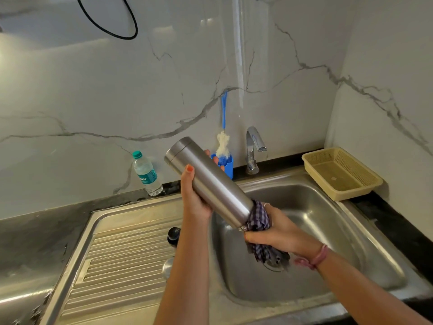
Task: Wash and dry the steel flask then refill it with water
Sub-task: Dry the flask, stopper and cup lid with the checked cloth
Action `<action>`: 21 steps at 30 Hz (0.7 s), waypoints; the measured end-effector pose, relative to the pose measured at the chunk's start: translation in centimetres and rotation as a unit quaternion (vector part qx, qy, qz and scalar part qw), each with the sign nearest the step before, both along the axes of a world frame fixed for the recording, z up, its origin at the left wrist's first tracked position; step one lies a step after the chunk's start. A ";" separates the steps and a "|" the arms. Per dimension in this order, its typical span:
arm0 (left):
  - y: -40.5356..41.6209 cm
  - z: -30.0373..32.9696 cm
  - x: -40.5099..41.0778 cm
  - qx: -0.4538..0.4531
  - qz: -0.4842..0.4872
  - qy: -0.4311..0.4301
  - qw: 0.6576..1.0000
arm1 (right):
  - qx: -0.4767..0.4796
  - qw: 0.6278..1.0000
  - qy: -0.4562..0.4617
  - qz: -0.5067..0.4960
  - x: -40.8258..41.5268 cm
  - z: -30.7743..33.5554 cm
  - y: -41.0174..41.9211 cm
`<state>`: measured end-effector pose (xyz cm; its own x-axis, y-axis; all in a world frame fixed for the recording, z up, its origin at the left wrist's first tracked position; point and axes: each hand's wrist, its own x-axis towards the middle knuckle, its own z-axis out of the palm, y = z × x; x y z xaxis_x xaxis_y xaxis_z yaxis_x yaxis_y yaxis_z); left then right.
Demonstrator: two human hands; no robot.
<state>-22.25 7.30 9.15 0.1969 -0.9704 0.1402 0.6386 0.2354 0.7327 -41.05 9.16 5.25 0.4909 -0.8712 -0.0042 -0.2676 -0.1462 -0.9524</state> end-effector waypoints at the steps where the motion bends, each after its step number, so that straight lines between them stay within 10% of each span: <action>1: -0.2 0.2 -0.4 0.055 0.029 -0.019 0.998 | -0.045 0.997 0.026 -0.049 0.3 0.0 0.1; 5: -0.5 0.0 -1.9 0.145 0.117 -0.042 0.982 | -0.228 0.945 0.157 -0.172 1.4 0.3 0.6; 11: 0.2 -2.0 -0.9 -0.024 -0.033 0.038 0.998 | 0.166 0.981 -0.069 0.079 -0.5 1.1 0.4; 14: 0.1 -1.1 -1.2 0.059 -0.004 -0.018 0.998 | 0.086 0.993 -0.075 -0.024 1.0 1.0 1.5; 18: -0.4 -0.6 -2.4 0.149 0.096 -0.082 0.981 | -0.187 0.948 0.176 -0.186 2.0 1.1 1.7; 21: -0.3 -1.4 -1.9 0.123 0.072 -0.019 0.990 | -0.050 0.992 0.072 -0.094 1.2 1.0 0.8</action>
<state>-24.14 7.05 7.75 0.3345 -0.9384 -0.0873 0.5827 0.1331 0.8017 -39.88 9.98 6.27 0.3206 -0.9468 0.0282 -0.4314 -0.1724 -0.8855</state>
